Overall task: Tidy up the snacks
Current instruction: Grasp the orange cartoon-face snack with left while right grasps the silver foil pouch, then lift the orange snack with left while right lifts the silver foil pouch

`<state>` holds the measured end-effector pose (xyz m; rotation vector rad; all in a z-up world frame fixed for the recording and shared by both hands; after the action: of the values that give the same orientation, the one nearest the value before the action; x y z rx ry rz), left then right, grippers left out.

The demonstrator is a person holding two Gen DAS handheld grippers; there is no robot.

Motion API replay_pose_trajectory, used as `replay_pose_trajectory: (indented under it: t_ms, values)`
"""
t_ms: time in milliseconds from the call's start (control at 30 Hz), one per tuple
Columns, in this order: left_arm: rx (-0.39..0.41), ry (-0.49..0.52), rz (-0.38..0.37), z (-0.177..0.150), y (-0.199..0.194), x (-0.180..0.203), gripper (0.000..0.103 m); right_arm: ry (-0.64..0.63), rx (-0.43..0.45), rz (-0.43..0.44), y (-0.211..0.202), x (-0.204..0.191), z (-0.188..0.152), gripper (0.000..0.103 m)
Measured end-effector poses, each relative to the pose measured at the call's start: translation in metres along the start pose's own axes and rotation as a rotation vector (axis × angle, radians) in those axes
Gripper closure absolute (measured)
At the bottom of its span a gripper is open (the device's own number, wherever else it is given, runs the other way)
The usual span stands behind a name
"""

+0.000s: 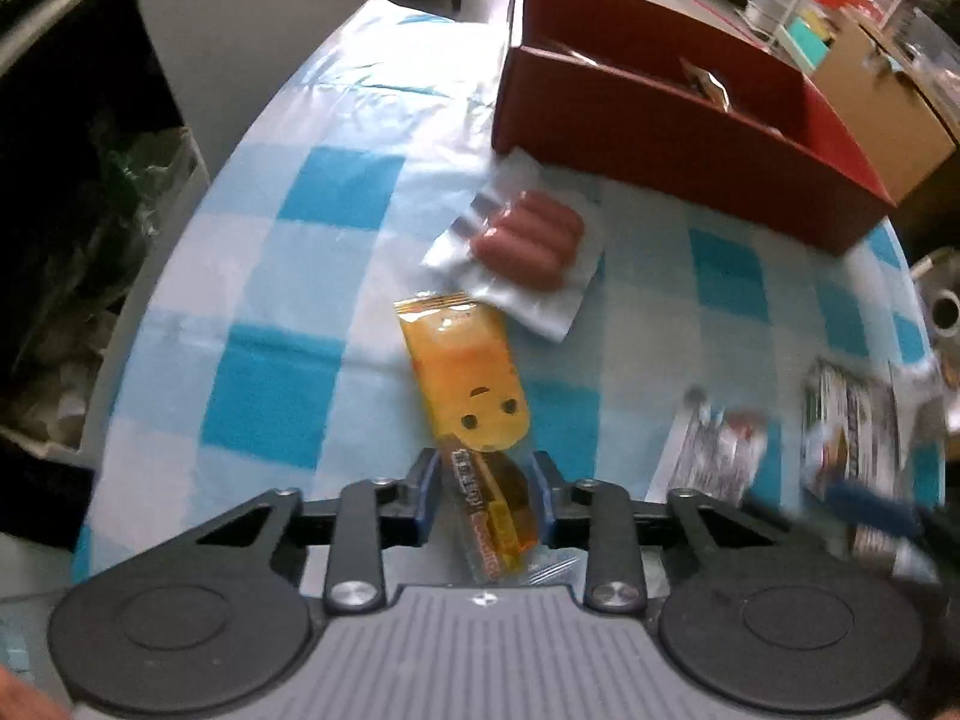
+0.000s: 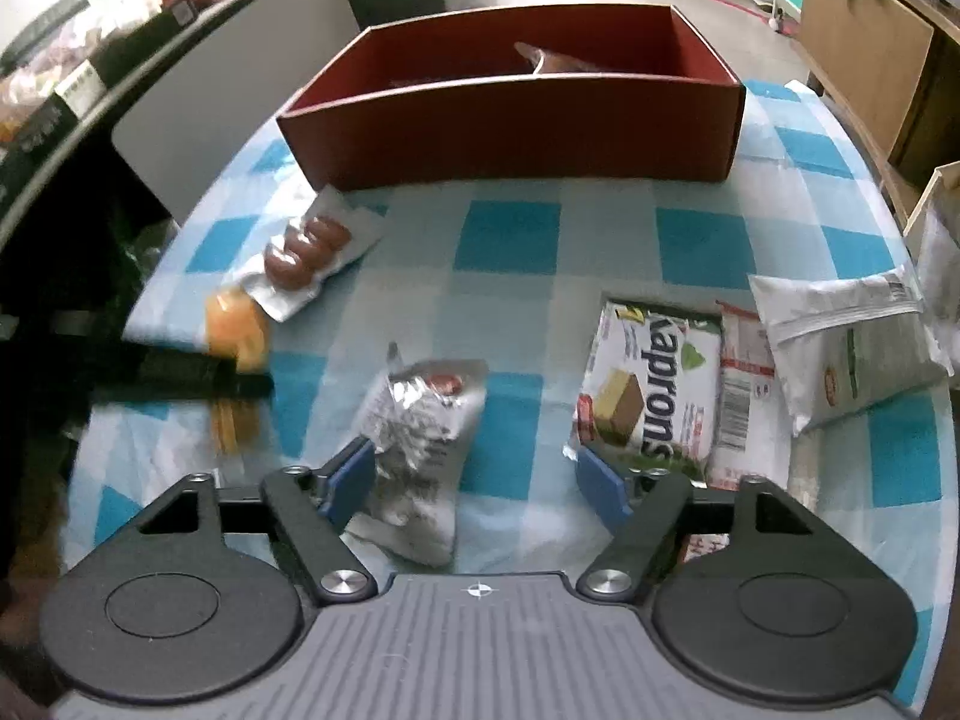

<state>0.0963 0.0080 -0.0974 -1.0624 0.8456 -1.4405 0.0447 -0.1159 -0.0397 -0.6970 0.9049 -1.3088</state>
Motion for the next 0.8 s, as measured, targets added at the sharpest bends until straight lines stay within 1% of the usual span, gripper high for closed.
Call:
replay_pose_trajectory:
  t_ms: [100,133,200,267,333,367,400,433,467,500,533,567,600,633,667,700,733,767,800]
  values:
    - [0.01,0.029,0.039,-0.008,-0.007,-0.009,0.077,0.02,-0.013,0.039,0.006,-0.006,0.003,0.02]
    - [0.016,0.032,0.048,-0.009,-0.008,-0.012,0.076,0.027,-0.02,0.04,0.009,-0.007,0.003,0.02]
    - [0.024,0.015,0.054,-0.01,-0.007,-0.015,0.07,0.034,-0.03,0.034,0.016,-0.009,0.003,0.02]
    - [0.029,-0.002,0.054,-0.01,-0.006,-0.015,0.068,0.028,-0.033,0.018,0.02,-0.012,0.003,0.02]
    - [0.023,0.002,0.069,-0.011,0.0,-0.014,0.058,0.022,-0.032,0.006,0.024,-0.016,0.003,0.02]
    - [0.025,0.014,0.072,-0.012,0.002,-0.011,0.055,0.018,-0.034,0.002,0.026,-0.019,0.003,0.02]
    - [0.038,0.026,0.099,-0.012,0.002,-0.011,0.054,0.007,-0.03,-0.012,0.029,-0.023,0.003,0.018]
    - [0.053,0.042,0.119,-0.012,0.001,-0.011,0.054,-0.001,-0.022,-0.036,0.03,-0.024,0.004,0.018]
    - [0.064,0.052,0.129,-0.011,0.002,-0.012,0.05,-0.008,-0.016,-0.058,0.032,-0.024,0.005,0.018]
    - [0.07,0.051,0.133,-0.01,0.004,-0.014,0.043,-0.009,-0.008,-0.073,0.033,-0.023,0.005,0.017]
    - [0.072,0.048,0.126,-0.009,0.004,-0.017,0.043,-0.007,0.0,-0.08,0.034,-0.022,0.005,0.016]
    - [0.074,0.051,0.121,-0.008,0.003,-0.019,0.044,0.0,0.005,-0.081,0.034,-0.021,0.005,0.012]
    - [0.079,0.061,0.124,-0.008,0.002,-0.02,0.042,0.007,0.01,-0.085,0.035,-0.019,0.005,0.003]
    - [0.081,0.076,0.124,-0.009,0.003,-0.021,0.041,0.019,0.001,-0.099,0.038,-0.014,0.004,0.0]
    - [0.09,0.081,0.13,-0.009,0.003,-0.023,0.032,0.008,0.001,-0.1,0.039,-0.014,0.004,0.0]
    - [0.085,0.055,0.146,-0.009,0.005,-0.029,0.013,-0.003,-0.005,-0.106,0.039,-0.015,0.004,0.0]
    - [0.058,0.0,0.157,-0.008,0.01,-0.039,0.005,-0.003,-0.003,-0.106,0.039,-0.015,0.004,0.0]
    - [0.043,-0.02,0.143,-0.008,0.013,-0.044,0.004,-0.011,-0.002,-0.109,0.039,-0.015,0.003,0.0]
    - [0.044,0.007,0.147,-0.008,0.012,-0.043,0.004,-0.022,-0.002,-0.113,0.039,-0.017,0.003,0.0]
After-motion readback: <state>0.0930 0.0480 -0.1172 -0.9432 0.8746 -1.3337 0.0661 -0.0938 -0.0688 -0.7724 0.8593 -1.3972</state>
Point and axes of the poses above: each gripper's, at about its wrist camera, not at the fingertips, and y roughly the way its jaws point, x to its right, z to its top, the point moved 8 cm from there along y, roughly the way its jaws point, and after that the axes turned 4 degrees about -y, right-handed, at the moved point
